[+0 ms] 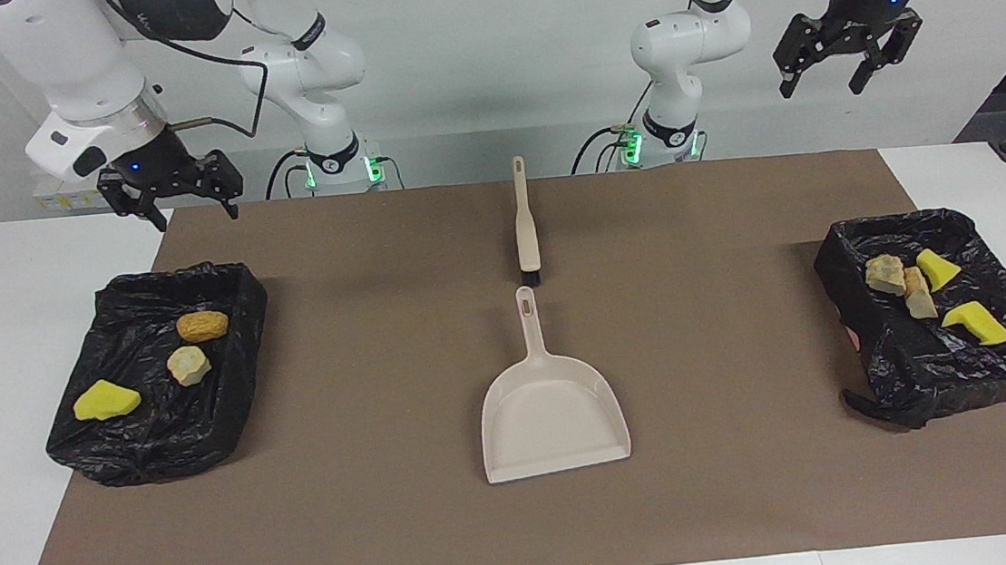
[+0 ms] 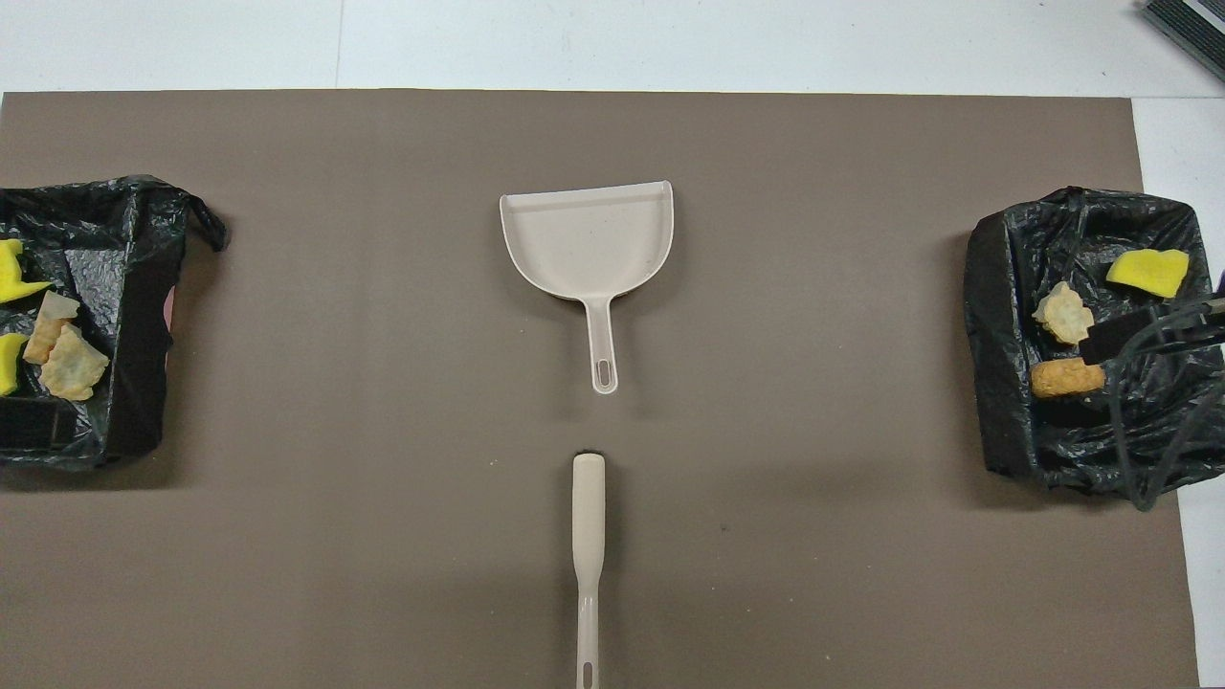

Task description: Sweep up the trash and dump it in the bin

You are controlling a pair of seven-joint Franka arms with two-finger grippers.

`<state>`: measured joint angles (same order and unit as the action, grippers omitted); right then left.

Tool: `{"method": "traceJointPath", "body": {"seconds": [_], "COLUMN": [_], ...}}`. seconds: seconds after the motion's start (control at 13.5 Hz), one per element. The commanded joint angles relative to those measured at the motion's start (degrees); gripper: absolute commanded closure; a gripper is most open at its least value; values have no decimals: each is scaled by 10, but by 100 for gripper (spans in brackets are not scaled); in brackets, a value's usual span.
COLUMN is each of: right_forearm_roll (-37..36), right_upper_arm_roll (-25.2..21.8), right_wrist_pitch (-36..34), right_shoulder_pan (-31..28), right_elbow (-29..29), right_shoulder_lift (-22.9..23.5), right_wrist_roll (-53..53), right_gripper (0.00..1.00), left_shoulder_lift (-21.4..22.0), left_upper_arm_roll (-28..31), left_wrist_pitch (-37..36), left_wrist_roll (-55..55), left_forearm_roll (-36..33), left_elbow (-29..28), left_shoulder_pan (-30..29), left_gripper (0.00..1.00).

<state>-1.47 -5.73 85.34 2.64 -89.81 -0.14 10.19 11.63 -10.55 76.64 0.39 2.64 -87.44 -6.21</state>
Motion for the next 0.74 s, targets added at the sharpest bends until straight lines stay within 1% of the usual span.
{"method": "traceJointPath", "body": {"seconds": [0.0, 0.37, 0.44, 0.67], "right_forearm_roll": [4, 4, 4, 4], "right_upper_arm_roll": [2, 2, 2, 2], "right_wrist_pitch": [-11, -11, -11, -11], "right_shoulder_pan": [-3, -3, -3, -3], "right_elbow": [3, 3, 3, 3], "right_shoulder_lift": [-3, -3, -3, -3], "right_wrist_roll": [5, 5, 5, 5], "right_gripper": [0, 0, 0, 0], "left_shoulder_lift": [9, 9, 9, 11], "left_upper_arm_roll": [4, 8, 8, 9], "left_wrist_pitch": [-3, 13, 24, 22], "left_wrist_roll": [-6, -5, -5, -6], "left_forearm_roll": [-2, 2, 3, 3], "left_elbow": [-13, -16, -22, -44], "left_shoulder_pan": [5, 2, 3, 1], "left_gripper": [0, 0, 0, 0]}}
